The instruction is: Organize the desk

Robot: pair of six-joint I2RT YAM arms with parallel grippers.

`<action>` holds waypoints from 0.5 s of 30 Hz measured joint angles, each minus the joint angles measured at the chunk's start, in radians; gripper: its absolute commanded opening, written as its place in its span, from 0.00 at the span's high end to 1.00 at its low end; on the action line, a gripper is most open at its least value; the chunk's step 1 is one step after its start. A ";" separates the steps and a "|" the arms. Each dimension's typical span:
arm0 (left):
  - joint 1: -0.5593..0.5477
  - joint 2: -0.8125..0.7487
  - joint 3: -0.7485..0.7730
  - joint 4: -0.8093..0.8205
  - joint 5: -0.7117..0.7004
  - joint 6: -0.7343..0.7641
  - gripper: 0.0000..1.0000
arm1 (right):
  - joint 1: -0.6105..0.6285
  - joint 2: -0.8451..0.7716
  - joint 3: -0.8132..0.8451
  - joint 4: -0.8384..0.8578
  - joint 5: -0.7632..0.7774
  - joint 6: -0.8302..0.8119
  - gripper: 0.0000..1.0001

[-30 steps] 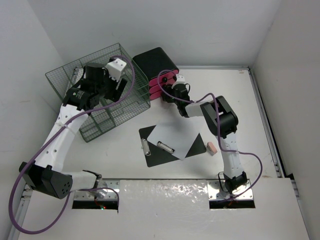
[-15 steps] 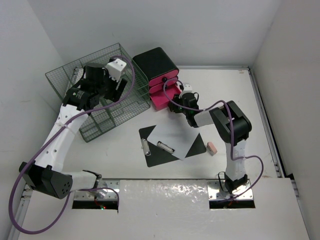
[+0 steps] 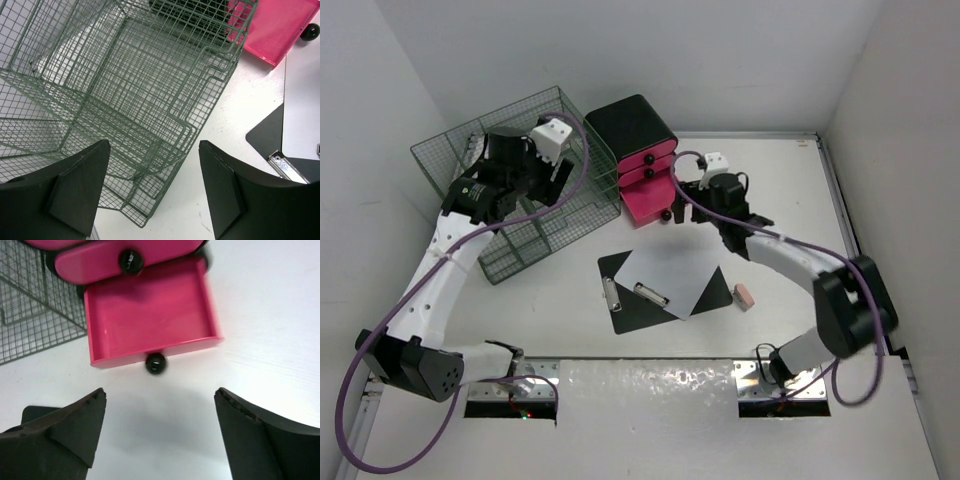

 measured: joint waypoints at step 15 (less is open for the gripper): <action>-0.004 0.012 0.000 0.000 0.071 0.025 0.30 | -0.021 -0.462 -0.183 -0.847 0.072 -0.085 0.14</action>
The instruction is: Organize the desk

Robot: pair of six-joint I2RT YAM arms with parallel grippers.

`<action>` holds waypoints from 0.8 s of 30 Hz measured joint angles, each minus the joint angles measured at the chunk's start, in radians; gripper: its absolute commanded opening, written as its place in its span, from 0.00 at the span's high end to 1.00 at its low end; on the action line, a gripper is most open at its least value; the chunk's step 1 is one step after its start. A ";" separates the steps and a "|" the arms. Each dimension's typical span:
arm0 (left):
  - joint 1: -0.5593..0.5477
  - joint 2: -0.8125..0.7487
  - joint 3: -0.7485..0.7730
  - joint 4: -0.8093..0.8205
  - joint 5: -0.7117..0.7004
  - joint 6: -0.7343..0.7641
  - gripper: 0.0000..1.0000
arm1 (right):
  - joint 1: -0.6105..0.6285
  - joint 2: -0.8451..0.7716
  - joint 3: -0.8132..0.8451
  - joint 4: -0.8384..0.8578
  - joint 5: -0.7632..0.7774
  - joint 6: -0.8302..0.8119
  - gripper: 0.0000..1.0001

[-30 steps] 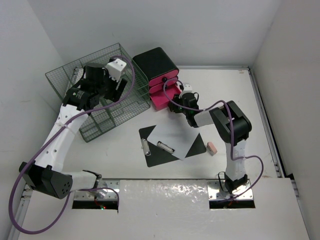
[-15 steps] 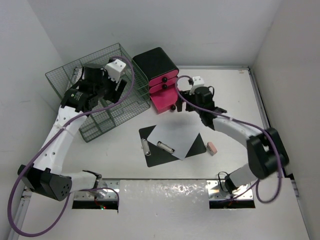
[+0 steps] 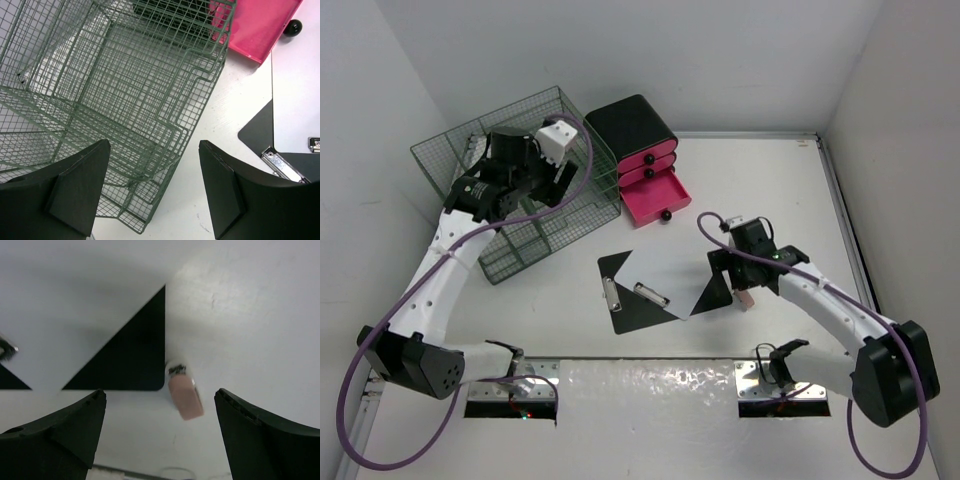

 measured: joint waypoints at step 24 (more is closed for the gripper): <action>0.000 0.000 0.000 -0.009 0.010 0.018 0.30 | -0.019 0.178 -0.085 0.032 0.049 -0.040 0.48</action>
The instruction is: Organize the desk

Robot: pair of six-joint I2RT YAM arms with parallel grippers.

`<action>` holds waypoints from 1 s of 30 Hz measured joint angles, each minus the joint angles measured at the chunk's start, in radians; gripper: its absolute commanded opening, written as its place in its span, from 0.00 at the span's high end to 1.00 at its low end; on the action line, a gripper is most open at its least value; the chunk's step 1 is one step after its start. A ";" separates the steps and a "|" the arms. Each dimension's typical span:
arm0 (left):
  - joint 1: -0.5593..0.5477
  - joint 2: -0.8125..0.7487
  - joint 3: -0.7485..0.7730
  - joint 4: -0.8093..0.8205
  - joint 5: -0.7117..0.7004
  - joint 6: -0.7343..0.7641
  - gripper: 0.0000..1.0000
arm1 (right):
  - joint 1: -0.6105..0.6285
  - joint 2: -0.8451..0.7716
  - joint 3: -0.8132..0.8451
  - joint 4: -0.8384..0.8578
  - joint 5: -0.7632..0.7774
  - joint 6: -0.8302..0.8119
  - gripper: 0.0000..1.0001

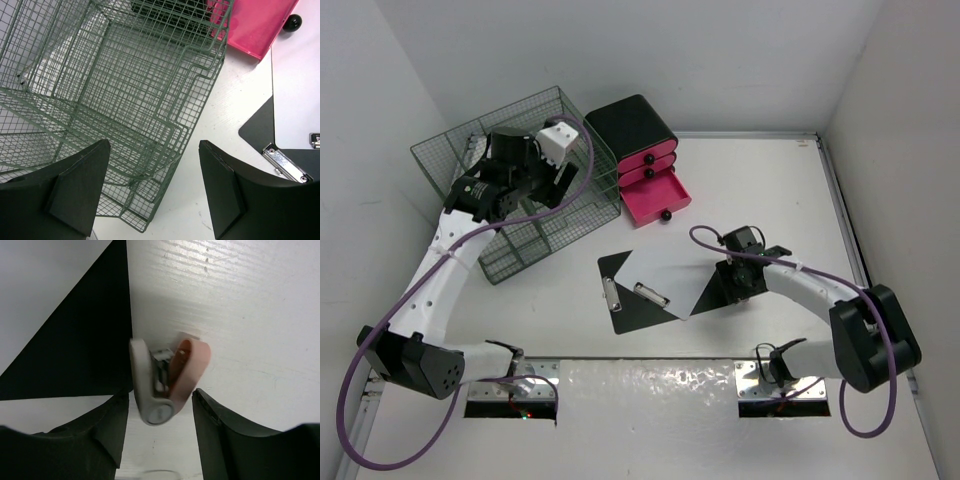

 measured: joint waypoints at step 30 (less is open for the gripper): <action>0.000 0.000 0.000 -0.006 -0.006 0.004 0.30 | -0.039 0.000 0.005 0.084 -0.032 -0.025 0.99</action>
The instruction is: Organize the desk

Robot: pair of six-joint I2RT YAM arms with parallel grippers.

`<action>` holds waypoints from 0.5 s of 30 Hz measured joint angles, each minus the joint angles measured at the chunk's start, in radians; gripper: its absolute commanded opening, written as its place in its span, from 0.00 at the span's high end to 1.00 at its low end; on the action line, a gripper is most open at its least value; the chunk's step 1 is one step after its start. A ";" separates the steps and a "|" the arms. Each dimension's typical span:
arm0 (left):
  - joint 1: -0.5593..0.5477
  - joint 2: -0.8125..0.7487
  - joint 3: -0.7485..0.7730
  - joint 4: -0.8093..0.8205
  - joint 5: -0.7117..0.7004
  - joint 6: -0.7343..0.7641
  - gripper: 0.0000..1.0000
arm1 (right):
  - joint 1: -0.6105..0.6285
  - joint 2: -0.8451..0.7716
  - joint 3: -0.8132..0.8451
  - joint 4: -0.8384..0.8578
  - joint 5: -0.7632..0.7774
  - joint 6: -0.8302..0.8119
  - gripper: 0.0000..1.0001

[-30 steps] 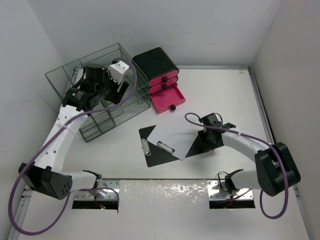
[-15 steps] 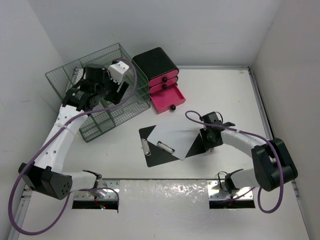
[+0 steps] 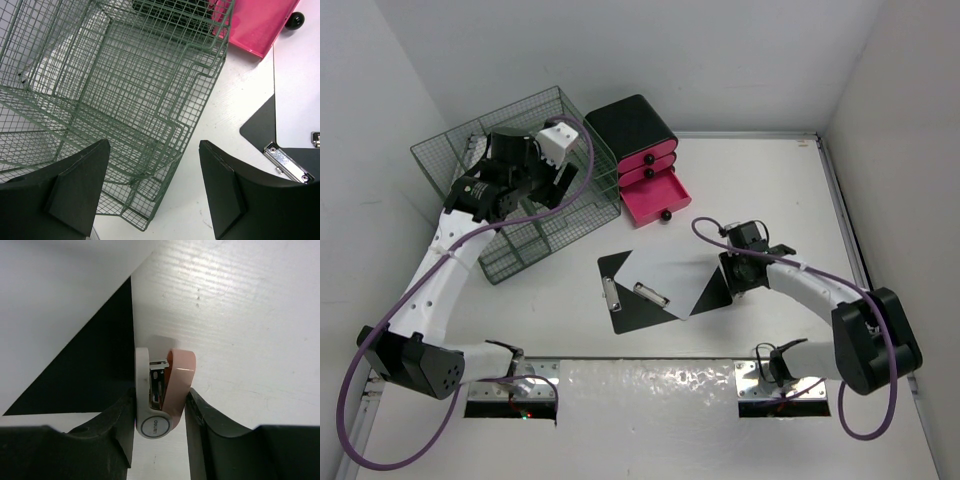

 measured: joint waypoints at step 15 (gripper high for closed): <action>0.000 0.008 0.000 -0.002 -0.021 0.004 0.30 | 0.009 0.233 0.408 0.244 -0.151 -0.006 1.00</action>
